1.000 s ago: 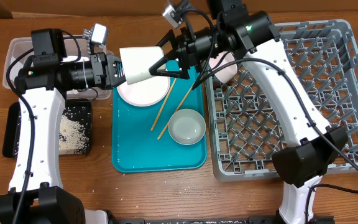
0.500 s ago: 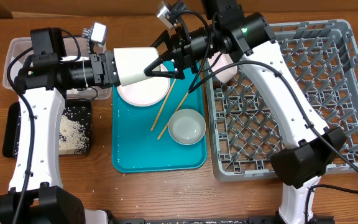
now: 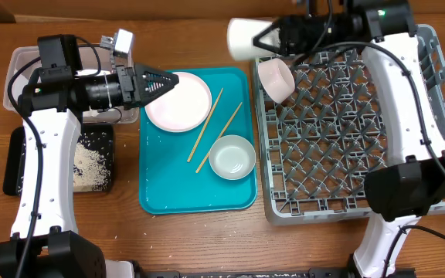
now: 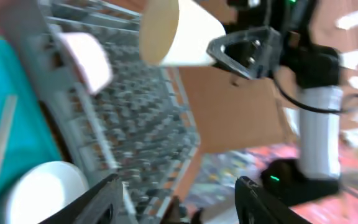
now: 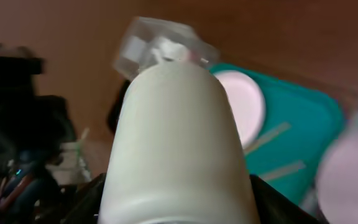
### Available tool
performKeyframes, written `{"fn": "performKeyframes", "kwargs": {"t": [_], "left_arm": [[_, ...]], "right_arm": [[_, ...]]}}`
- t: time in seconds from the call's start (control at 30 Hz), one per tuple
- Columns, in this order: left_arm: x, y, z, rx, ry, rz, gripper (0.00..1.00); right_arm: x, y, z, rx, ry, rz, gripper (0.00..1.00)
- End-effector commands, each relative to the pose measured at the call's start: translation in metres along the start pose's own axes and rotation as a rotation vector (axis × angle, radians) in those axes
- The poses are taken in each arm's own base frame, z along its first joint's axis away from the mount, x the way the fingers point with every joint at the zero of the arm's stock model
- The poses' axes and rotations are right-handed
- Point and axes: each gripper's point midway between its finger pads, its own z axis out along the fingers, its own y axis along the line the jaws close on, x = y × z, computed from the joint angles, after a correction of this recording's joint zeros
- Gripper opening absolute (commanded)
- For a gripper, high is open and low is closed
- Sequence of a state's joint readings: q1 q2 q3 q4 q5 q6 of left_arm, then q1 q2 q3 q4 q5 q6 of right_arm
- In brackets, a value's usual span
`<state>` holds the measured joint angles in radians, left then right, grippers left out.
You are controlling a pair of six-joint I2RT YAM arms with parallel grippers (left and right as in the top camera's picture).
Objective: Sort waste into correct bins and load items into the dishwasher
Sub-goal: 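Lower the white cup into the dish rack and release with right gripper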
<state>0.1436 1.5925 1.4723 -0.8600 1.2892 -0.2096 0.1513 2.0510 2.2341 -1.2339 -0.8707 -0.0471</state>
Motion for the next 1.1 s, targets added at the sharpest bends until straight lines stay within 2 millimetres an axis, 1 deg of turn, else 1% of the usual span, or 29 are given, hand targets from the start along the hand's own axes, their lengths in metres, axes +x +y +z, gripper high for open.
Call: {"fn": "performKeyframes", "kwargs": {"t": [0.0,0.07,0.1,0.13,0.17,0.23,0.27,0.3,0.4,0.47,0.5,0.53,0.57,0.67,0.7,0.73,0.8,0.83,0.9,1.0,1.07], "left_arm": [[-0.013,0.05,-0.009,-0.342,-0.074,0.021,0.61],[-0.017,0.079,-0.021,-0.532,-0.106,0.017,0.62],[-0.018,0.088,-0.027,-0.6,-0.116,0.013,0.62],[-0.018,0.094,-0.03,-0.643,-0.12,0.012,0.62],[-0.019,0.105,-0.038,-0.73,-0.132,0.01,0.63],[-0.02,0.114,-0.046,-0.803,-0.143,0.012,0.64],[-0.021,0.114,-0.047,-0.809,-0.144,0.012,0.65],[-0.021,0.116,-0.048,-0.82,-0.146,0.011,0.65],[-0.018,0.116,-0.048,-0.823,-0.137,0.001,0.66],[-0.015,0.117,-0.049,-0.829,-0.131,-0.006,0.67],[-0.014,0.118,-0.049,-0.833,-0.128,-0.01,0.67],[-0.013,0.12,-0.051,-0.845,-0.127,-0.014,0.67],[-0.013,0.12,-0.052,-0.852,-0.127,-0.015,0.67],[-0.014,0.121,-0.052,-0.855,-0.13,-0.013,0.67],[-0.015,0.121,-0.053,-0.858,-0.132,-0.011,0.67],[-0.015,0.122,-0.054,-0.87,-0.136,-0.01,0.67],[-0.016,0.126,-0.059,-0.902,-0.142,-0.01,0.67],[-0.016,0.127,-0.06,-0.909,-0.143,-0.01,0.67],[-0.016,0.127,-0.06,-0.914,-0.143,-0.011,0.67],[-0.016,0.132,-0.059,-0.916,-0.136,-0.019,0.67],[-0.015,0.136,-0.058,-0.917,-0.126,-0.029,0.68]], "right_arm": [[0.02,-0.028,-0.033,0.4,0.006,0.152,0.56],[0.052,-0.041,-0.055,0.613,0.072,0.264,0.56],[0.065,-0.044,-0.062,0.683,0.1,0.306,0.57],[0.076,-0.045,-0.068,0.74,0.13,0.342,0.57],[0.096,-0.045,-0.074,0.832,0.184,0.398,0.57],[0.107,-0.035,-0.058,0.822,0.218,0.41,0.57],[0.109,-0.032,-0.055,0.821,0.228,0.406,0.57],[0.116,-0.027,-0.045,0.816,0.258,0.391,0.57],[0.132,-0.017,-0.029,0.812,0.317,0.378,0.57],[0.147,-0.011,-0.027,0.814,0.352,0.376,0.57],[0.156,-0.007,-0.028,0.82,0.362,0.389,0.57],[0.17,-0.004,-0.033,0.827,0.377,0.405,0.57],[0.178,-0.002,-0.037,0.832,0.383,0.42,0.57],[0.213,0.001,-0.055,0.864,0.395,0.501,0.57],[0.228,0.001,-0.062,0.884,0.402,0.527,0.57],[0.237,-0.001,-0.066,0.898,0.41,0.54,0.57],[0.257,-0.006,-0.068,0.918,0.454,0.561,0.57],[0.266,-0.008,-0.064,0.928,0.478,0.57,0.57],[0.277,-0.008,-0.053,0.926,0.508,0.554,0.57],[0.287,-0.006,-0.036,0.916,0.525,0.512,0.57],[0.289,-0.007,-0.025,0.906,0.518,0.489,0.57]]}}
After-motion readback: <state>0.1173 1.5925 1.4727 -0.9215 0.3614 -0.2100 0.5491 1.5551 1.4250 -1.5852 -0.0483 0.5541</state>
